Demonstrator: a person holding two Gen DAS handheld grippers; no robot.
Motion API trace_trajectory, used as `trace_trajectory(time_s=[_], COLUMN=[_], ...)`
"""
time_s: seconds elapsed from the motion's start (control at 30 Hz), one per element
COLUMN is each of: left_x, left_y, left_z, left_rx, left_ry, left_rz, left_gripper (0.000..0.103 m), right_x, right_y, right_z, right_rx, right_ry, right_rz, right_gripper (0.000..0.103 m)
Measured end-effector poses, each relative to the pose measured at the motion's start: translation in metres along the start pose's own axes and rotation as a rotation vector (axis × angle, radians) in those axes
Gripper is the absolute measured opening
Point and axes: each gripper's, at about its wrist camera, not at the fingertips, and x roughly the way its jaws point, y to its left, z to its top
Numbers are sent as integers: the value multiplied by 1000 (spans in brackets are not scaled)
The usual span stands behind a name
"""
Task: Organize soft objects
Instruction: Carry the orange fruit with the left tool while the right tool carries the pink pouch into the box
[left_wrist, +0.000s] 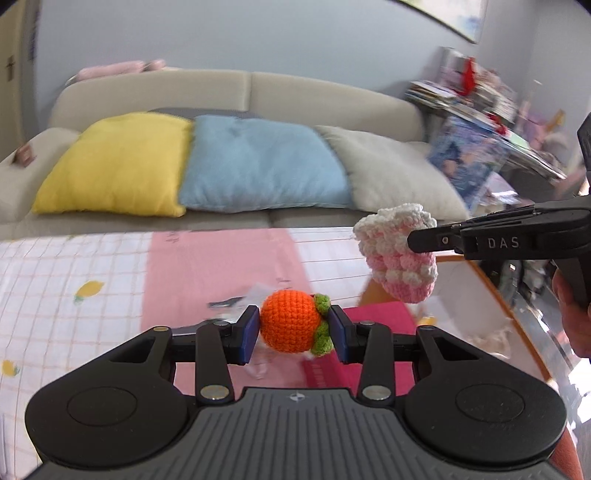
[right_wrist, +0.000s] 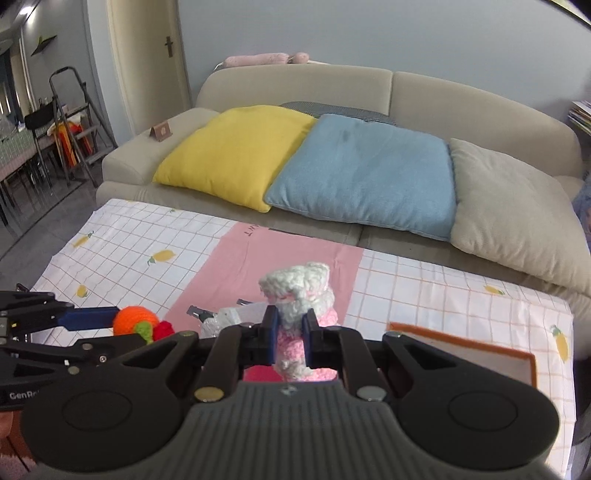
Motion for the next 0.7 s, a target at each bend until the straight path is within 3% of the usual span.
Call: trace_trajectory(time_s=[0.37,0.7], left_x=[40,109], left_y=[-104,-171], left_z=[22,18], left_rx=[280,566], left_ry=[52,168], left_rz=[-160,-169], left_gripper=[46,46], right_x=[-50,-2], right_y=[-90,-157], right_z=[-49,-99], right_rx=[101,190], right_ry=[5,111], right_rz=[-132,-163], right_gripper=[11,11])
